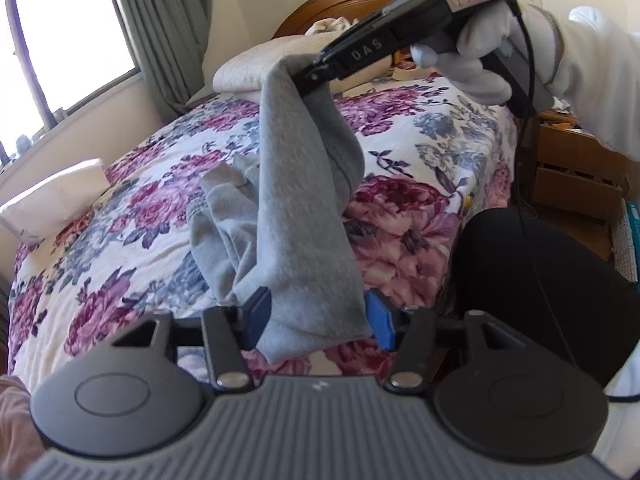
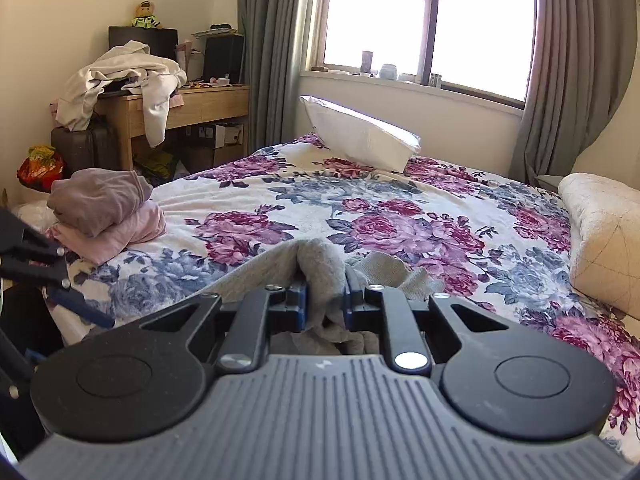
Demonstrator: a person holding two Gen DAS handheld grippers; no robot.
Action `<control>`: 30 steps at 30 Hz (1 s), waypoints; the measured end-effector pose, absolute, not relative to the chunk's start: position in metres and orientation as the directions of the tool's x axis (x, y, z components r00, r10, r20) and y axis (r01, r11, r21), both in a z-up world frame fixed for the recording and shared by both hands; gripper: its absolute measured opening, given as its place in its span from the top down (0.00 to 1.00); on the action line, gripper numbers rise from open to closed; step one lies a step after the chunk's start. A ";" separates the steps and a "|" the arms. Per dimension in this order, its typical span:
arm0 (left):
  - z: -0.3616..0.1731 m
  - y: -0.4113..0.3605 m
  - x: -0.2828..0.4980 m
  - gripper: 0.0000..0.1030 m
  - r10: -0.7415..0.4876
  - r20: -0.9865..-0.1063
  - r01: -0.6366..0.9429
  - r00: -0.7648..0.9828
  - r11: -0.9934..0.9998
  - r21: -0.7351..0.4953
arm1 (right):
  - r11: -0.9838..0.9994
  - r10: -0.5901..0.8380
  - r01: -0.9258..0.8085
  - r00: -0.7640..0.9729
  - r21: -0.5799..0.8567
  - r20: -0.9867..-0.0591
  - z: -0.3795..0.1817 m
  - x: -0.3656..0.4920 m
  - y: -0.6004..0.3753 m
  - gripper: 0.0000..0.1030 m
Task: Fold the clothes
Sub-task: 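Lift and fold the sweatpants over with both grippers, then open the left gripper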
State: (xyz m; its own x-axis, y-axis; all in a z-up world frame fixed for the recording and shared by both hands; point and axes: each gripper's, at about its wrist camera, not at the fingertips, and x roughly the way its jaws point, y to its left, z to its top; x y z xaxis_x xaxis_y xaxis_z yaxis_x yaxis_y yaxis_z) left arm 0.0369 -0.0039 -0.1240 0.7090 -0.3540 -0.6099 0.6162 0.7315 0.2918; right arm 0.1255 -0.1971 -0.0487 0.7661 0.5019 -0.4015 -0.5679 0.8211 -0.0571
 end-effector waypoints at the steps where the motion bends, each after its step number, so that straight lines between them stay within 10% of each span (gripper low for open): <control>1: -0.128 -0.006 0.040 0.40 -0.328 -0.610 0.597 0.721 0.741 0.307 | 0.824 0.502 -0.565 0.767 -0.048 -0.400 -0.049 0.127 -0.196 0.84; 3: -0.133 -0.008 0.048 0.42 -0.285 -0.609 0.565 0.740 0.754 0.334 | 0.829 0.503 -0.559 0.768 -0.032 -0.396 -0.050 0.129 -0.195 0.84; 5: -0.134 -0.003 0.059 0.78 -0.272 -0.621 0.543 0.736 0.784 0.300 | 0.832 0.503 -0.554 0.769 -0.021 -0.394 -0.051 0.130 -0.196 0.84; 8: -0.117 0.015 0.073 0.87 -0.275 -0.623 0.487 0.732 0.851 0.196 | 0.841 0.495 -0.542 0.775 -0.010 -0.393 -0.052 0.129 -0.202 0.84; 23: -0.046 -0.024 0.243 0.86 -0.142 -0.476 0.351 0.868 0.854 0.383 | 0.943 0.331 -0.294 0.879 0.157 -0.343 -0.048 0.248 -0.249 0.84; 30: -0.080 -0.008 0.321 0.60 0.087 -0.564 0.101 0.821 0.950 0.294 | 0.979 0.198 -0.140 0.822 0.149 -0.534 -0.118 0.347 -0.250 0.66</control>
